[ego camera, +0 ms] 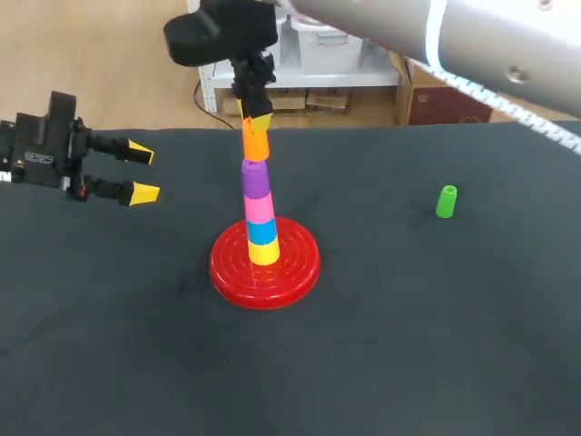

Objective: Pick up and stack the cylinders on the red base in this order: pink,purple,orange,green

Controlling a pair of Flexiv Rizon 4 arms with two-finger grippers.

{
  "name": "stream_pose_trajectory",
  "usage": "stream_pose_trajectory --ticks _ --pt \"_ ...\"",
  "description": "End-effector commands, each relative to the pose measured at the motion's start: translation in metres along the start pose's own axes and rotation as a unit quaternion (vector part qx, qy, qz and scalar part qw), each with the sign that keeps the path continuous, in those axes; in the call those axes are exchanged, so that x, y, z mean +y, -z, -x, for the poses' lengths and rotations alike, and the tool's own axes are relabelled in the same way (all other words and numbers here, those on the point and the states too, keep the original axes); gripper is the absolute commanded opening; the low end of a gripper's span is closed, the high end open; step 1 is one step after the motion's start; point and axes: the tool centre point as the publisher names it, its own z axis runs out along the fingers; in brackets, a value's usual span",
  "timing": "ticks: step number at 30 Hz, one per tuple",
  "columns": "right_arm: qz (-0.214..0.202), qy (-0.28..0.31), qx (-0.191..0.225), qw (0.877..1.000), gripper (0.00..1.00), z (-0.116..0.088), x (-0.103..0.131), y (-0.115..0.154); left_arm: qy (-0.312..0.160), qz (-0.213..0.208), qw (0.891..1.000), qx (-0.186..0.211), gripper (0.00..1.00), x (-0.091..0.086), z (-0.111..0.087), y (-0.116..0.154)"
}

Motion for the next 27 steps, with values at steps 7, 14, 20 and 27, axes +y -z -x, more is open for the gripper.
stream_pose_trajectory --ticks 7,14,20,27 --pt "0.024 0.013 -0.002 1.0 0.0 0.006 -0.002 0.002 -0.001 -0.002 1.0 -0.001 1.0 0.001 -0.001 0.0" --pt "0.029 0.019 -0.003 0.999 0.0 0.003 0.008 0.005 -0.001 -0.002 1.0 -0.001 1.0 0.001 -0.001 0.0" --pt "0.035 0.021 -0.003 0.999 0.0 0.003 0.012 0.002 -0.001 -0.002 1.0 -0.001 1.0 0.001 -0.001 0.0" --pt "0.044 0.017 -0.009 0.999 0.0 0.004 0.014 -0.006 -0.001 -0.002 1.0 -0.001 1.0 0.001 -0.001 0.0"
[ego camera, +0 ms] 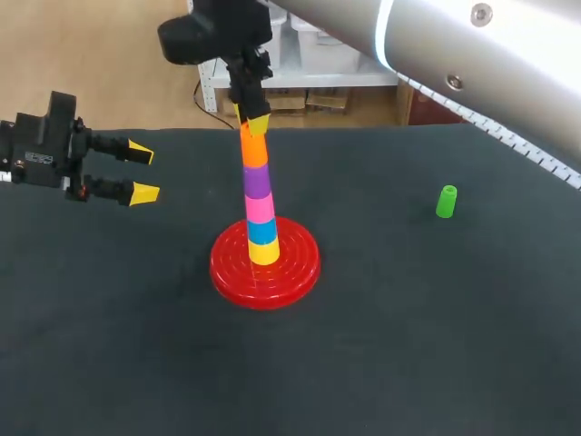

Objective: Pick up and stack the cylinders on the red base in this order: pink,purple,orange,green

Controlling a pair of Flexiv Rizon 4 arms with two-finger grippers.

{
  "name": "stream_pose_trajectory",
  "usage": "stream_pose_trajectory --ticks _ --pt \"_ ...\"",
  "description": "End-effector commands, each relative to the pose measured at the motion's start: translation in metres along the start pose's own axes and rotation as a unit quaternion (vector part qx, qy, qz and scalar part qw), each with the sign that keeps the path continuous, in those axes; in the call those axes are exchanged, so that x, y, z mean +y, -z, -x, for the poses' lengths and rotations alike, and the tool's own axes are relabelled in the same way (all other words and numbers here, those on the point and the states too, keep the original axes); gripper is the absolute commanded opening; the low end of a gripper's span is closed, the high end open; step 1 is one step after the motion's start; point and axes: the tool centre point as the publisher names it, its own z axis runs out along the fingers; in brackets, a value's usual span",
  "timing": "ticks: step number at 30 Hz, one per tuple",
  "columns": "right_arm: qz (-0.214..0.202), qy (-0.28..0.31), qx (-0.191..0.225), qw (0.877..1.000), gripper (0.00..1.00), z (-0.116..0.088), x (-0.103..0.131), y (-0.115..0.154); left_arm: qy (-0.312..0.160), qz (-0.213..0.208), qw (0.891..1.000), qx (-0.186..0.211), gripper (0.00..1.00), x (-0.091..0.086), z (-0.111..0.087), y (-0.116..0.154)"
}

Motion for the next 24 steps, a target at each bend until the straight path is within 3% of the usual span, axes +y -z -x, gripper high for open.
stream_pose_trajectory --ticks 1,24 --pt "-0.001 -0.001 -0.004 1.0 0.0 -0.001 0.003 -0.007 -0.001 -0.002 1.0 -0.001 1.0 0.001 -0.001 0.0" --pt "-0.002 -0.026 -0.032 0.999 0.0 -0.002 0.007 -0.03 -0.001 -0.002 1.0 -0.001 1.0 0.001 -0.001 0.0"
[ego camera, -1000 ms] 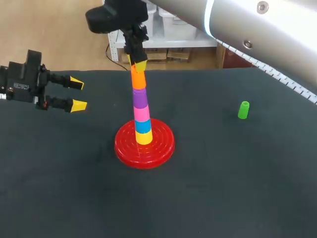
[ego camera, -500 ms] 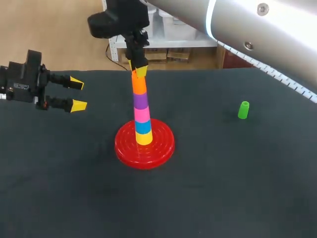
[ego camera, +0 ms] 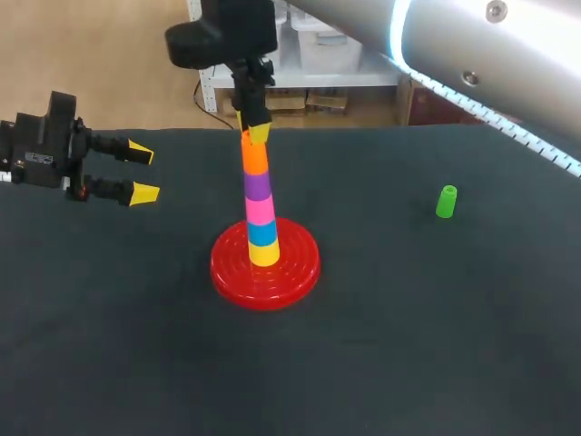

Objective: Pick up and stack the cylinders on the red base in this order: pink,purple,orange,green

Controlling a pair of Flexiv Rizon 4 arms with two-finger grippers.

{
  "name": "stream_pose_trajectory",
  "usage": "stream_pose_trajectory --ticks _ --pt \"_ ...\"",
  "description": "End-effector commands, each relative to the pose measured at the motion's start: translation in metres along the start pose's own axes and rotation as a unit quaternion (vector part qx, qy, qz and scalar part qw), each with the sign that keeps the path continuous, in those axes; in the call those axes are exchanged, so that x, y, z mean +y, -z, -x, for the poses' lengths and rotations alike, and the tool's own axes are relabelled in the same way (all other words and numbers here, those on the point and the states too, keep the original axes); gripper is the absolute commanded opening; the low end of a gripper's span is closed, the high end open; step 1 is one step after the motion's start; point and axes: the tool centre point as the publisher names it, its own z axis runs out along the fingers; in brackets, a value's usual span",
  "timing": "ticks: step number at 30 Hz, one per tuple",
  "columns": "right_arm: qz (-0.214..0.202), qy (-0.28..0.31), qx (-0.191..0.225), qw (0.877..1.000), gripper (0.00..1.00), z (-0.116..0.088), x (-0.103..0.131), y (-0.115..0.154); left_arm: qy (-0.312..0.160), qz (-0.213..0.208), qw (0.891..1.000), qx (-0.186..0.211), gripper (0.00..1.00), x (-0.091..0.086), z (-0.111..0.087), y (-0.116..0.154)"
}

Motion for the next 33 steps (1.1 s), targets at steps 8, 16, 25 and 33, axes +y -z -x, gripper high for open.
stream_pose_trajectory --ticks 8,16,25,33 --pt "0.001 -0.018 -0.014 1.0 0.0 -0.005 0.002 -0.028 -0.001 -0.002 1.0 -0.001 1.0 0.001 -0.001 0.0" --pt "0.005 -0.03 -0.022 0.999 0.0 -0.005 0.003 -0.037 -0.001 -0.002 1.0 -0.001 1.0 0.001 -0.001 0.0" --pt "0.014 -0.038 -0.019 0.999 0.0 -0.004 0.003 -0.055 -0.001 -0.002 1.0 -0.001 1.0 0.001 -0.001 0.0" --pt "0.0 -0.05 -0.016 0.999 0.0 -0.004 0.0 -0.065 -0.001 -0.002 1.0 -0.001 1.0 0.001 -0.001 0.0"
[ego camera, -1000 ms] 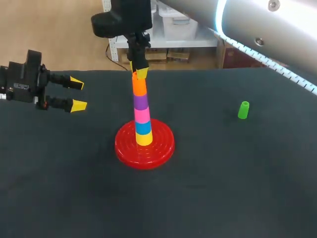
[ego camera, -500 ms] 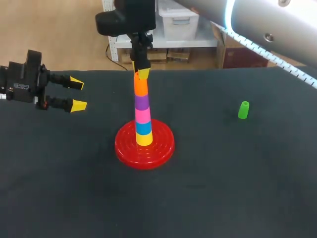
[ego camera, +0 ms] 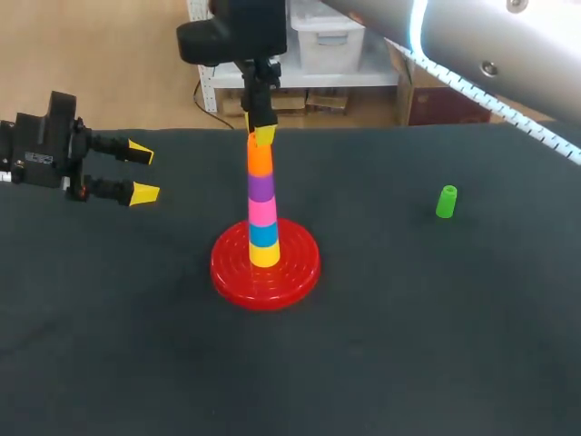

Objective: Pick up and stack the cylinders on the red base in this order: pink,purple,orange,green

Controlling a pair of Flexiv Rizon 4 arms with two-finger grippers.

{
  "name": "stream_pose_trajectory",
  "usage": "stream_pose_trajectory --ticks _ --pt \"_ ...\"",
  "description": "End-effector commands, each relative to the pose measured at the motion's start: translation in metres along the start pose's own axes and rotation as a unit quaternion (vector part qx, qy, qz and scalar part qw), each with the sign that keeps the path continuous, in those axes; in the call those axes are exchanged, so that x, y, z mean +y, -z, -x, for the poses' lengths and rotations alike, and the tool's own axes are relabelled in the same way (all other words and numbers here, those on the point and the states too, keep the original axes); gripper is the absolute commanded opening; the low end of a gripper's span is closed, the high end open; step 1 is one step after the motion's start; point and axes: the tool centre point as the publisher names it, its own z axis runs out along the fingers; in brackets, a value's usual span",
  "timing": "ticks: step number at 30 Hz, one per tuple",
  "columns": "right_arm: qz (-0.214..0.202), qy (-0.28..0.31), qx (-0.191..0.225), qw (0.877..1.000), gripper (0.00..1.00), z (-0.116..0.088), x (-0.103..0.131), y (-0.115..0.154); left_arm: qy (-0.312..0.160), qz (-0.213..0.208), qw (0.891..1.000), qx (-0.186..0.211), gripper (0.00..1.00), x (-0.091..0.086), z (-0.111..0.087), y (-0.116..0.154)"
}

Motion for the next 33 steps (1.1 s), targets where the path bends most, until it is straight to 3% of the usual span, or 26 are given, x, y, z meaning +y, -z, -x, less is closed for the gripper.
stream_pose_trajectory --ticks 1,6,14,16,17,21,24,29,33 --pt "-0.007 -0.006 0.001 1.0 0.0 0.0 -0.003 -0.065 -0.001 -0.002 1.0 -0.001 1.0 0.001 -0.001 0.0" --pt "-0.027 -0.019 -0.006 0.999 0.0 0.001 -0.006 -0.077 -0.001 -0.002 1.0 -0.001 1.0 0.001 -0.001 0.0" --pt "-0.015 -0.019 -0.011 1.0 0.0 0.0 -0.004 -0.077 -0.001 -0.002 1.0 -0.001 1.0 0.001 -0.001 0.0" --pt "-0.014 -0.019 -0.016 1.0 0.51 -0.001 -0.003 -0.072 -0.001 -0.002 1.0 -0.001 1.0 0.001 -0.001 0.0" --pt "-0.015 -0.02 -0.02 1.0 1.0 -0.002 -0.002 -0.067 -0.001 -0.002 1.0 -0.001 1.0 0.001 -0.001 0.0" --pt "-0.022 -0.031 -0.058 0.998 1.0 -0.01 0.004 -0.035 -0.001 -0.002 1.0 -0.001 1.0 0.001 -0.001 0.0" --pt "-0.042 -0.055 -0.092 0.993 1.0 -0.027 0.006 -0.007 -0.001 -0.002 1.0 -0.001 1.0 0.001 -0.001 0.0" --pt "-0.084 -0.133 -0.111 0.981 1.0 -0.077 0.006 0.015 -0.001 -0.002 1.0 -0.001 1.0 0.001 -0.001 0.0" --pt "-0.096 -0.208 -0.109 0.967 1.0 -0.126 0.005 0.008 -0.001 -0.002 1.0 -0.001 1.0 0.001 -0.001 0.0"
